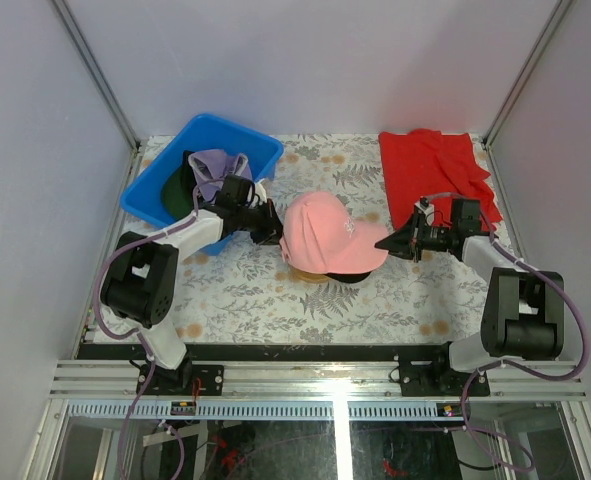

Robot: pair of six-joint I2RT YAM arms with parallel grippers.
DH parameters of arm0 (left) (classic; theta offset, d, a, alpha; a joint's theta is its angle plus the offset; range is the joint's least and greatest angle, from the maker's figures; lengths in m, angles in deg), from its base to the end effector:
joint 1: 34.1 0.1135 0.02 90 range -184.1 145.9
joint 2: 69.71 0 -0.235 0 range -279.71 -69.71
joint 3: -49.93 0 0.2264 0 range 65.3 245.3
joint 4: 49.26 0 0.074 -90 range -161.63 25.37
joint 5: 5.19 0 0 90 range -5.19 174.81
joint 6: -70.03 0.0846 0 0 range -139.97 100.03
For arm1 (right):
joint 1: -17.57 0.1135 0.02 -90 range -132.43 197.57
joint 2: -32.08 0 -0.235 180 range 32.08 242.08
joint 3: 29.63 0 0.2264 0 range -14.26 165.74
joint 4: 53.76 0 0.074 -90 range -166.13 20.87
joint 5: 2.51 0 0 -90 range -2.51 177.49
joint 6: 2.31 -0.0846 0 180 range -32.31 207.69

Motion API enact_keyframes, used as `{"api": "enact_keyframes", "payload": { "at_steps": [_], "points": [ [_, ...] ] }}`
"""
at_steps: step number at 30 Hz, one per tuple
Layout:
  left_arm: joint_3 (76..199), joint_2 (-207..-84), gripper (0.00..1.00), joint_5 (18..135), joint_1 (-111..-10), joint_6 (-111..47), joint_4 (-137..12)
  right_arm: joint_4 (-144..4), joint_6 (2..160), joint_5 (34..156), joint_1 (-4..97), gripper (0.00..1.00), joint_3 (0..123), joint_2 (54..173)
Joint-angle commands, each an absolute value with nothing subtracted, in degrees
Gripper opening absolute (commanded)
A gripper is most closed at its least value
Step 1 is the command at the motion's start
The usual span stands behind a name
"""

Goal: Stack the hats

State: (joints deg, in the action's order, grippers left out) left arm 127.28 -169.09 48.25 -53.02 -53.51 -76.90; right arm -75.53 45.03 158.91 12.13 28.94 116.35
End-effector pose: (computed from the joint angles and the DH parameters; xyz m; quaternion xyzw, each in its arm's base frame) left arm 0.3242 -0.1644 0.1522 -0.0062 0.8978 -0.4088 0.1635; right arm 0.2752 0.0543 0.1747 0.1151 0.7773 0.6095 0.1055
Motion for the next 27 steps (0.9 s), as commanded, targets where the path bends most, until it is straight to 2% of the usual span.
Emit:
{"api": "enact_keyframes", "payload": {
  "at_steps": [1,9,15,21,27],
  "points": [
    [124.1,-170.4,0.0,49.3,-52.6,-51.3,-76.9,-81.6,48.9,152.9,12.4,0.0,29.6,118.3],
    [123.5,-165.3,0.0,47.8,-50.6,-53.6,-76.9,-83.1,48.6,152.3,12.4,0.0,33.9,117.8],
    [117.8,-156.0,0.22,44.9,-44.9,-58.3,-70.3,-84.9,49.2,151.9,12.4,0.0,36.2,118.5],
    [116.6,-155.0,0.33,41.2,-42.1,-60.8,-67.4,-85.3,49.2,151.6,12.4,0.0,37.7,119.1],
    [116.1,-156.5,0.4,39.6,-42.2,-62.2,-64.7,-85.2,48.6,151.5,12.4,0.0,38.4,118.7]
  ]
}}
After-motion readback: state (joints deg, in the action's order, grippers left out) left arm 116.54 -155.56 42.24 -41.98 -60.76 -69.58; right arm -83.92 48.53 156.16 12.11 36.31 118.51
